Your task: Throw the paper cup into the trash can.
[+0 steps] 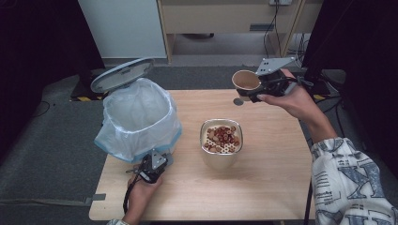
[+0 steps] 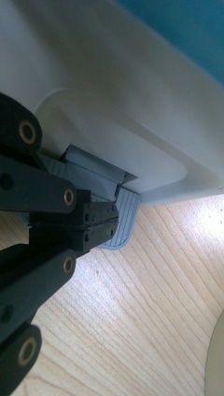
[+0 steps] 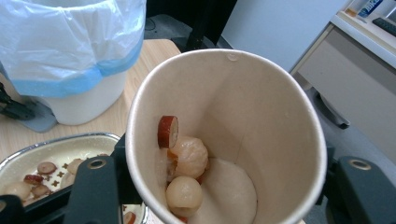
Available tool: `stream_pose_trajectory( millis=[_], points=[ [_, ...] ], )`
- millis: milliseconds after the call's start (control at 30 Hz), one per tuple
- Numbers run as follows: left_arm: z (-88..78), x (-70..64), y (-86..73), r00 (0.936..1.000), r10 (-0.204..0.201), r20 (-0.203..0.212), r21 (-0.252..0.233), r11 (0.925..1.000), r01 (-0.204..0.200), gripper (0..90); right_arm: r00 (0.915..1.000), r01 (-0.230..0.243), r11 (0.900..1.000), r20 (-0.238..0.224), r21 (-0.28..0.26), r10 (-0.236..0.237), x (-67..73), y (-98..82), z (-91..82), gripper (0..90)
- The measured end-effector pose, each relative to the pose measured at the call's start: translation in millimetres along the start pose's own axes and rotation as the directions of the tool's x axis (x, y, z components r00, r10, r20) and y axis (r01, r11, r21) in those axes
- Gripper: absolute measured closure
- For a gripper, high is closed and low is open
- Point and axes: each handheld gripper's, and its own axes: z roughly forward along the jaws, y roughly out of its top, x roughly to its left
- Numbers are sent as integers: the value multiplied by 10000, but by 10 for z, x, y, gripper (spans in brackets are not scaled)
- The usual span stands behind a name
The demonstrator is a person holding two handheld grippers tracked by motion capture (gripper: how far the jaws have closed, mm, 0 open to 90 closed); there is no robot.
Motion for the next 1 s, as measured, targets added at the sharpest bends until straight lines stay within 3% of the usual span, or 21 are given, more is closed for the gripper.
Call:
stream_pose_trajectory(
  millis=[333,1000],
  points=[
    [-2,-1,1,10000,7,-4,27,10000,-7,892,9991,-323,9995,-258,-1,323,13,89,37,368],
    [-2,1,1,10000,9,5,28,10000,-9,892,9982,-352,9994,-491,-54,349,129,342,184,362]
  ],
)
